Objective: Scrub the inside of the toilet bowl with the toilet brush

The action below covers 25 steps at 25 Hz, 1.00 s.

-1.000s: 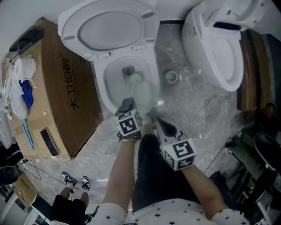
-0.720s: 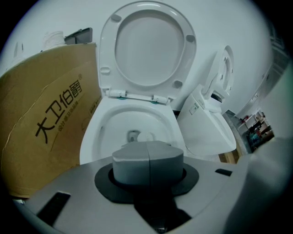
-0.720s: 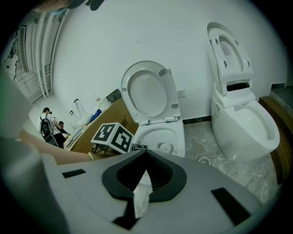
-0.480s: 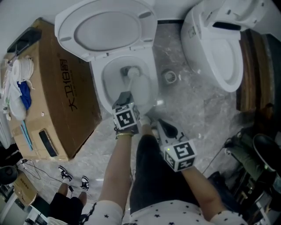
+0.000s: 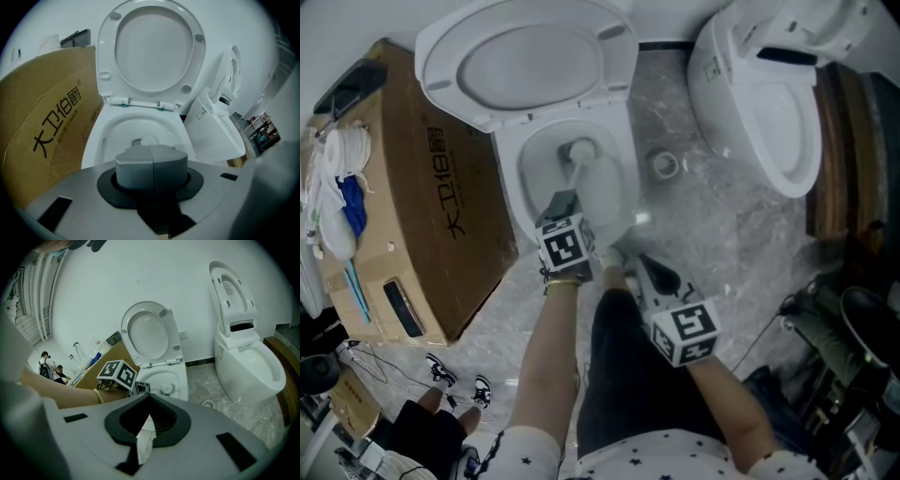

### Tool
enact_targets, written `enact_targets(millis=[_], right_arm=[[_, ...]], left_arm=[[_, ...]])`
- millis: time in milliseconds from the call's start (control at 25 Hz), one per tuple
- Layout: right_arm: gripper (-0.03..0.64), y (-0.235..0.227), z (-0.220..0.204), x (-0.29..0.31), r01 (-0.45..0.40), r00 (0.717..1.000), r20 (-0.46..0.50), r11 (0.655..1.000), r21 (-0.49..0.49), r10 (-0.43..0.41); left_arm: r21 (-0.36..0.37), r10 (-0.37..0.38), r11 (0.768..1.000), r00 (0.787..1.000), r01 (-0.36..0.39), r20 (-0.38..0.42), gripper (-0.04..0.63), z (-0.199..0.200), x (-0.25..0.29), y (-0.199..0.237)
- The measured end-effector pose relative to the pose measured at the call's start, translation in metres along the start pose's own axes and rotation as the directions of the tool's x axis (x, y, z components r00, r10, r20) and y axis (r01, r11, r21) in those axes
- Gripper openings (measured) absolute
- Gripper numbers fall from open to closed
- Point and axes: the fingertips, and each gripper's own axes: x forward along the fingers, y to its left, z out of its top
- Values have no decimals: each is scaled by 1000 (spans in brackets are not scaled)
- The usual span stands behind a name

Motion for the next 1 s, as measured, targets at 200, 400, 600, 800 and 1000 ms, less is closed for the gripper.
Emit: enact_targets(millis=[200, 400, 600, 800, 1000], right_arm=[[6, 2, -2, 2, -2, 1000, -2, 1000, 2, 2], [6, 3, -2, 3, -3, 1000, -4, 1000, 2, 3], [6, 4, 1, 2, -3, 1000, -1, 1000, -1, 3], [6, 6, 2, 3, -5, 1000, 0, 1000, -1, 5], [6, 10, 3, 3, -8, 1000, 3, 1000, -4, 8]], left_arm=[[-12, 6, 1000, 1000, -6, 1, 147, 1, 1, 6], [-24, 17, 1000, 1000, -17, 8, 147, 4, 0, 12], [-35, 29, 999, 999, -29, 12, 147, 6, -4, 20], [-41, 45, 998, 999, -44, 18, 147, 7, -6, 28], [-50, 43, 998, 999, -42, 30, 147, 9, -8, 32]])
